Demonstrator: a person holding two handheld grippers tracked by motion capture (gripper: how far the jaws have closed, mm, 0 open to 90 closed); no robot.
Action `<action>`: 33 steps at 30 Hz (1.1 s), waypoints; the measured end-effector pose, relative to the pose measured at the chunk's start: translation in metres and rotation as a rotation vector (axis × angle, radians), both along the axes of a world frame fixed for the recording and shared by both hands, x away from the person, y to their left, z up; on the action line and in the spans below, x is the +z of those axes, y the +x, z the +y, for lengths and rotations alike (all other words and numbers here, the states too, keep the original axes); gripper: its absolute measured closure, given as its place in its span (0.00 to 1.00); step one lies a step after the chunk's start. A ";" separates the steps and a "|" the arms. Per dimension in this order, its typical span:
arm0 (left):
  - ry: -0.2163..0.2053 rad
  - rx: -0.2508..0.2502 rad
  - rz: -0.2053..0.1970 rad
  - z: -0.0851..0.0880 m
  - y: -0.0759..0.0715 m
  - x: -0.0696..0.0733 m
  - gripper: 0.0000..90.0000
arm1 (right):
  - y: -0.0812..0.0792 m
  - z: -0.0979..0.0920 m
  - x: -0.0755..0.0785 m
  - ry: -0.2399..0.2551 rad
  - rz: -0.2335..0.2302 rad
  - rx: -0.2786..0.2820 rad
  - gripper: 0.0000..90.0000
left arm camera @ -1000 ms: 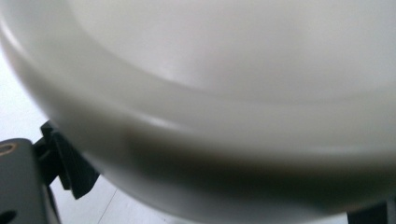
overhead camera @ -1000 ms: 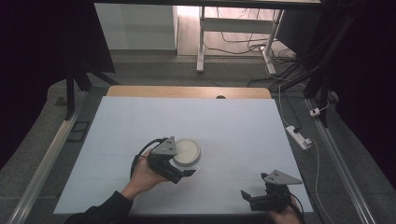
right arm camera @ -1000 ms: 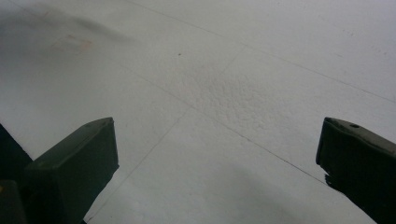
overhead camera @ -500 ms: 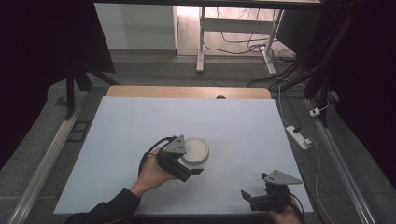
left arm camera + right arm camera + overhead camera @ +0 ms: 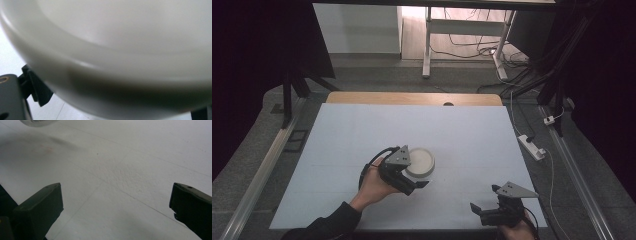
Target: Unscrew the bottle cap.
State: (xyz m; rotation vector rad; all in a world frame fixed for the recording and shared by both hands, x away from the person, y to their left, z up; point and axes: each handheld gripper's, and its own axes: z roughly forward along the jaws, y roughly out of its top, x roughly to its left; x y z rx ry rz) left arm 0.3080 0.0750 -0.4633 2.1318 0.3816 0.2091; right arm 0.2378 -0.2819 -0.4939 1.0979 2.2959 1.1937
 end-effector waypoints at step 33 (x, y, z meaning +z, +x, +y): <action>-0.010 0.020 0.023 0.008 -0.001 -0.004 0.08 | 0.009 0.046 0.031 0.155 -0.094 0.199 0.00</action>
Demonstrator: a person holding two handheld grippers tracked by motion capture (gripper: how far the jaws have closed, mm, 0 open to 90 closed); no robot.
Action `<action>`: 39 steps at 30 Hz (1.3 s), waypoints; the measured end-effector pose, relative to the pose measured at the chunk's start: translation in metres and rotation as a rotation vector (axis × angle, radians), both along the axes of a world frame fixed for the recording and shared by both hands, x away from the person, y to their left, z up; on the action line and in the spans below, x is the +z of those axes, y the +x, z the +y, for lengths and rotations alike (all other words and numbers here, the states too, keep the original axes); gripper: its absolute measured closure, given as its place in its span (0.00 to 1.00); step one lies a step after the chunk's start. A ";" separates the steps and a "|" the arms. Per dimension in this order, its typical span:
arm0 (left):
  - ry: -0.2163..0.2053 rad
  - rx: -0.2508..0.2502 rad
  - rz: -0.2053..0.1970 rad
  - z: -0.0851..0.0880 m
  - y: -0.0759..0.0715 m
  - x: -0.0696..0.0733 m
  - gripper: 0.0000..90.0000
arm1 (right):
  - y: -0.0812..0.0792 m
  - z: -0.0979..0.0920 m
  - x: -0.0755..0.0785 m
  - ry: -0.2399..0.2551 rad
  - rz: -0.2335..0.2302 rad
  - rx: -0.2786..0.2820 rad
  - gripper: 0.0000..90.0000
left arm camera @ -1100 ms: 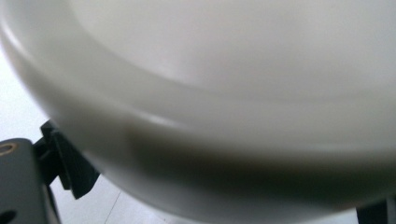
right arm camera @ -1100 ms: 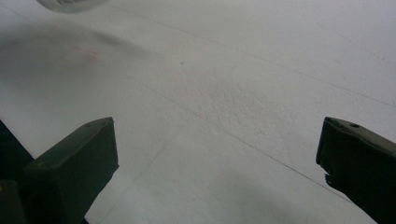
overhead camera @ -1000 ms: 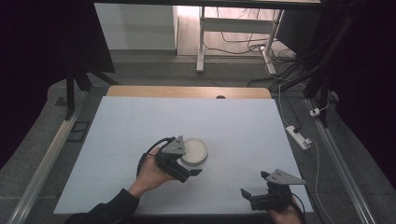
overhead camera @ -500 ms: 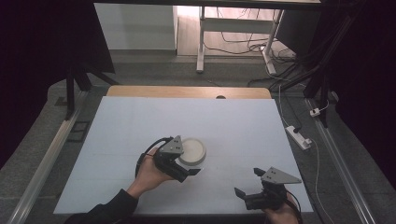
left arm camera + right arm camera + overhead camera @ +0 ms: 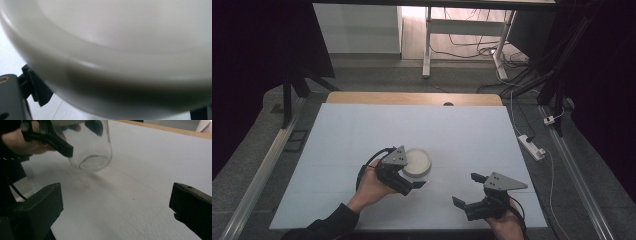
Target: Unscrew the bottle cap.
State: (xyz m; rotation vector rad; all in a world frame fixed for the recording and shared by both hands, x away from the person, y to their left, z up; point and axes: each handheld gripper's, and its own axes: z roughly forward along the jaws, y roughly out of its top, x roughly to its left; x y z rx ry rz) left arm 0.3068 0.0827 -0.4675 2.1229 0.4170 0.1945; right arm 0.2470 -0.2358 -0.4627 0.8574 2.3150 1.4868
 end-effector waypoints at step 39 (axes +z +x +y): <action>0.015 -0.022 0.020 -0.006 -0.001 -0.006 0.08 | 0.049 0.113 0.034 -0.008 -0.039 0.147 0.00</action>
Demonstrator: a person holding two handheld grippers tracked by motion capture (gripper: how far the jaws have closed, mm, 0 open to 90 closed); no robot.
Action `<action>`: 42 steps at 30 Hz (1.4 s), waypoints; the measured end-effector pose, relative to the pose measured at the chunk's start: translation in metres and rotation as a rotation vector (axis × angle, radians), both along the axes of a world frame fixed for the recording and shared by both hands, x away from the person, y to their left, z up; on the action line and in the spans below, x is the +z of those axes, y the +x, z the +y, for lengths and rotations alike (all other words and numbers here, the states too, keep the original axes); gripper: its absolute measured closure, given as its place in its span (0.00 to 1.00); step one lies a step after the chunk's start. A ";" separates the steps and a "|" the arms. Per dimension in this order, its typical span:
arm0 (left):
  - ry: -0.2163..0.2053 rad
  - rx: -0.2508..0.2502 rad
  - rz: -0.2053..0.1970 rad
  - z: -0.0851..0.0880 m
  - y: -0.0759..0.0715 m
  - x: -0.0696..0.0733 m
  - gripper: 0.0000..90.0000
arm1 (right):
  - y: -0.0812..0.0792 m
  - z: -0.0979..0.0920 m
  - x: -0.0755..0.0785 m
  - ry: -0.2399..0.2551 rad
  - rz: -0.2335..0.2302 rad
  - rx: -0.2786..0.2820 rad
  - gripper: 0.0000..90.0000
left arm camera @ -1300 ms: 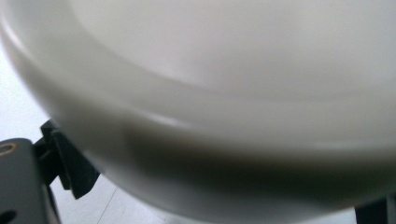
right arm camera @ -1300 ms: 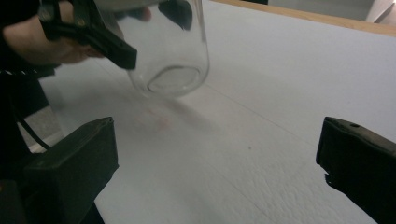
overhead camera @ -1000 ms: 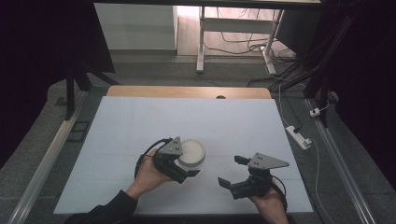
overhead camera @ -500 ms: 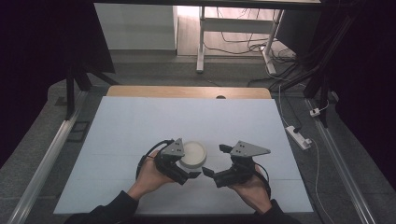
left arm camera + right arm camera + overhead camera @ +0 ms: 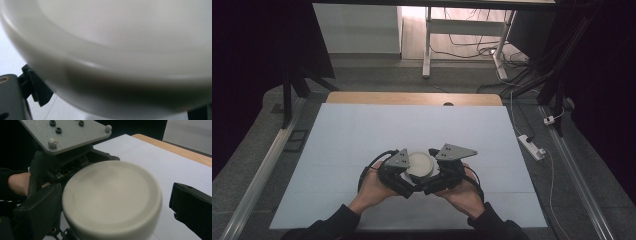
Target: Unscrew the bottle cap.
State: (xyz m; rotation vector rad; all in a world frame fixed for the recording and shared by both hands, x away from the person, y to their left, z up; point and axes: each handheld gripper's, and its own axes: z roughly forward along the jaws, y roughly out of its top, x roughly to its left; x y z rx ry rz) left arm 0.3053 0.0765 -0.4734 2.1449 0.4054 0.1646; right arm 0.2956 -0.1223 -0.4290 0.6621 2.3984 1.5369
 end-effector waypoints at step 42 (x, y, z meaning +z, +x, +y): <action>-0.007 -0.105 0.012 0.002 0.002 0.000 0.08 | 0.023 -0.006 -0.008 0.055 0.035 0.306 0.00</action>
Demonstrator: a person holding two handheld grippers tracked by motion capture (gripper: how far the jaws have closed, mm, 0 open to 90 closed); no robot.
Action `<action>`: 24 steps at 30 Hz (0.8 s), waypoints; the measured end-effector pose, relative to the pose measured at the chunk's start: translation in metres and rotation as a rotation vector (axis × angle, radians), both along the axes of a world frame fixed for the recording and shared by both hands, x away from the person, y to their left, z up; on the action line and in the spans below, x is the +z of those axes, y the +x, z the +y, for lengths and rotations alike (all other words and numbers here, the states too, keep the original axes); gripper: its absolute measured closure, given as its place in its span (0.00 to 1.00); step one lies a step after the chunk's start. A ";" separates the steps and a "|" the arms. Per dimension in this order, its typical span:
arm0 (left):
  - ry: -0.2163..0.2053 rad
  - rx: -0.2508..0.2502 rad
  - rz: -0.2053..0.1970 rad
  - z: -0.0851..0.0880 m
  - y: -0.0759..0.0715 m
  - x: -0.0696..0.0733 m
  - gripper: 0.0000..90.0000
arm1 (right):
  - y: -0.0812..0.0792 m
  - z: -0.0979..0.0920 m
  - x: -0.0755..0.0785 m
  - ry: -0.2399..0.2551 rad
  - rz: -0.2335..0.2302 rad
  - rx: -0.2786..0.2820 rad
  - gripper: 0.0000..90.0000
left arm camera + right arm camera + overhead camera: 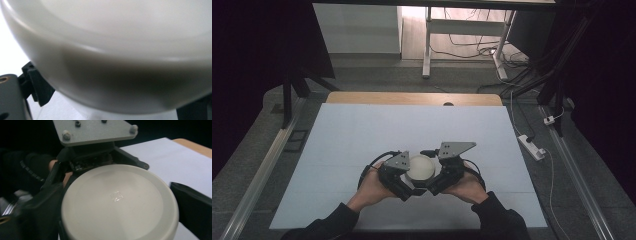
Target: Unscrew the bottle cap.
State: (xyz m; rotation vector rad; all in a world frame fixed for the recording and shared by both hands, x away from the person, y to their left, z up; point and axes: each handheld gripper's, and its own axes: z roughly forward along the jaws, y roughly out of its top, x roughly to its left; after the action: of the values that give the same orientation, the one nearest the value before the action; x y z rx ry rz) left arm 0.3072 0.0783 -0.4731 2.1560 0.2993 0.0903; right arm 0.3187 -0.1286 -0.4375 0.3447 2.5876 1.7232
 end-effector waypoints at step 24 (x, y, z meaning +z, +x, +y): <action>-0.010 0.130 -0.003 0.006 0.002 0.002 0.08 | -0.016 0.013 0.003 -0.003 -0.075 -0.269 0.08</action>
State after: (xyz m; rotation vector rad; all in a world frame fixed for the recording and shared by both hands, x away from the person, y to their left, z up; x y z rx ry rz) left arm 0.3096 0.0847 -0.4708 2.1252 0.4374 0.1655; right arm 0.3032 -0.1154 -0.4345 0.5851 2.3634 1.6080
